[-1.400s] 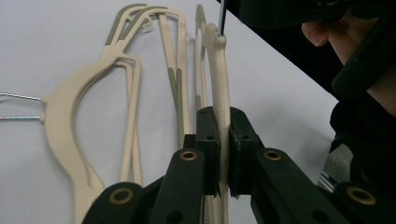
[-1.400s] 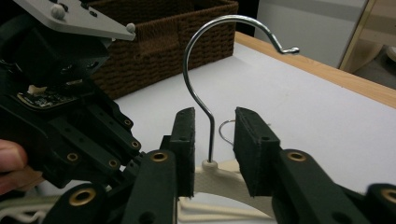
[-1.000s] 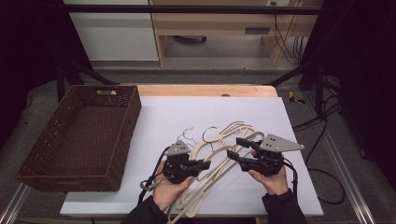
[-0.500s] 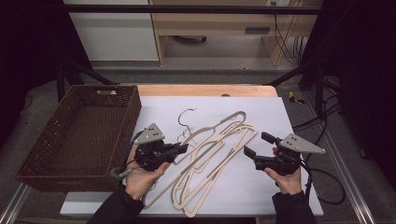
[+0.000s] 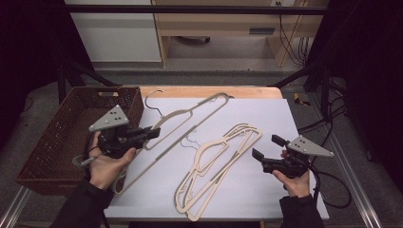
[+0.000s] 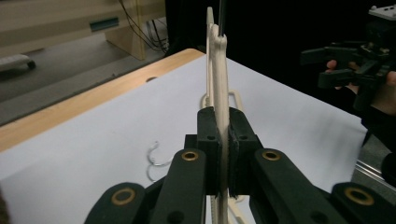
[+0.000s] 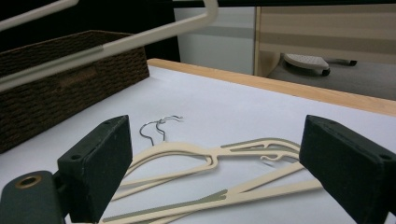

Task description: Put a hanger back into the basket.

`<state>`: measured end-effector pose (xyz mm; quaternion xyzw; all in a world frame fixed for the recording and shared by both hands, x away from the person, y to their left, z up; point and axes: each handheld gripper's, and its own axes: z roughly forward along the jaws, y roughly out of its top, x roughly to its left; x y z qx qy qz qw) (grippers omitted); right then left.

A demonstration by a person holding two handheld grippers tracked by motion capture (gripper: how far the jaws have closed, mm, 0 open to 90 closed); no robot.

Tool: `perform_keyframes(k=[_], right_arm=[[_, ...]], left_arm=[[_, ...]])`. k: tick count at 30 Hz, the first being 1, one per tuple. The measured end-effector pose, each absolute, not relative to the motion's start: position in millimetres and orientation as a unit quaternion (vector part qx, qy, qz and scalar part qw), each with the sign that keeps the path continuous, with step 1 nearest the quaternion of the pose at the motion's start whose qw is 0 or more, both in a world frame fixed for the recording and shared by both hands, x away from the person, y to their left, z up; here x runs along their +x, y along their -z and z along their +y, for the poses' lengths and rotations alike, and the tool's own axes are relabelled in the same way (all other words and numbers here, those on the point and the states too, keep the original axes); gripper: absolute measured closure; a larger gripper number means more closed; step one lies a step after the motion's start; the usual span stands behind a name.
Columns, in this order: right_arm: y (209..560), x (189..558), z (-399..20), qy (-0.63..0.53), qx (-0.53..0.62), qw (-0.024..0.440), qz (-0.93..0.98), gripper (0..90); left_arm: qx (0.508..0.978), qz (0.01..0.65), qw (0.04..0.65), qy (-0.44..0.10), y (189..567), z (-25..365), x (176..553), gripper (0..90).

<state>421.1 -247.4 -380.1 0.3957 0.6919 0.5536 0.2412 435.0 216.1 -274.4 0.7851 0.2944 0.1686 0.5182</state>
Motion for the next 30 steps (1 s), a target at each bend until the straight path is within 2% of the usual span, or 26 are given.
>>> perform_keyframes(k=[18,30], right_arm=[[382.3,422.4,-249.2,-0.543,0.399,0.251,0.695,9.0],[383.5,423.4,-249.6,-0.542,0.400,0.250,0.695,8.6]], left_arm=[[0.777,0.324,0.489,-0.230,246.6,309.7,464.1,85.6],[0.775,0.340,0.471,-0.251,259.2,363.2,481.1,85.6]])
